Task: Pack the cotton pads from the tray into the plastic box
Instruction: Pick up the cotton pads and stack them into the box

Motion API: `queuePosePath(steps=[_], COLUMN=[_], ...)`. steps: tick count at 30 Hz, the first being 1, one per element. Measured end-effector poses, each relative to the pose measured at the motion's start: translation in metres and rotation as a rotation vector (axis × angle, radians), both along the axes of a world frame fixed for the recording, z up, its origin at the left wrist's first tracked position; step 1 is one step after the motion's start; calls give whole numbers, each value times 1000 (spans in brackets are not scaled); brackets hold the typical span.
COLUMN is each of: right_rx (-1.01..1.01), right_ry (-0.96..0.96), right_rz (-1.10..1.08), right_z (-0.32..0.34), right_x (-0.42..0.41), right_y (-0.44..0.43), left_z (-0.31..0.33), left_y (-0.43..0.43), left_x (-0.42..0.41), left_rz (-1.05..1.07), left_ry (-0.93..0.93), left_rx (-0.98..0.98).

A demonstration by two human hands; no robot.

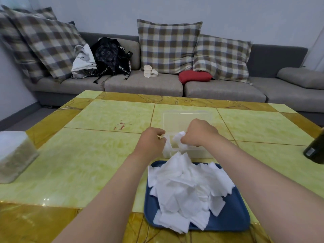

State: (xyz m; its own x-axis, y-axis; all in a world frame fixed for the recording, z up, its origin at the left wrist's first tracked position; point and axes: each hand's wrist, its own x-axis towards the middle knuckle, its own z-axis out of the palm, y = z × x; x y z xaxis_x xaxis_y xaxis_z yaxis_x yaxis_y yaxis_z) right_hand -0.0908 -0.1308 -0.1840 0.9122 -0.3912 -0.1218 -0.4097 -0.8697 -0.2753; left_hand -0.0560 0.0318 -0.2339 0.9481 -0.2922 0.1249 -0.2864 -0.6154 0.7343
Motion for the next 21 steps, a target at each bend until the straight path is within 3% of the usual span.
queuePosePath(steps=[4,12,16,21], right_rx=[-53,573,533,507], right_ry=[58,58,98,114], right_rz=[-22,-87,-87,-14], right_z=[-2,-7,-4,-11], right_x=[5,5,0,0], right_y=[7,7,9,14], left_z=[-4,-7,-3,-3], left_y=[1,2,1,-3], left_x=[1,-8,-13,-16], left_rz=[-13,-50,-124,-257], left_ry=[-34,-132,-279,-312], left_rx=[-24,18,58,235])
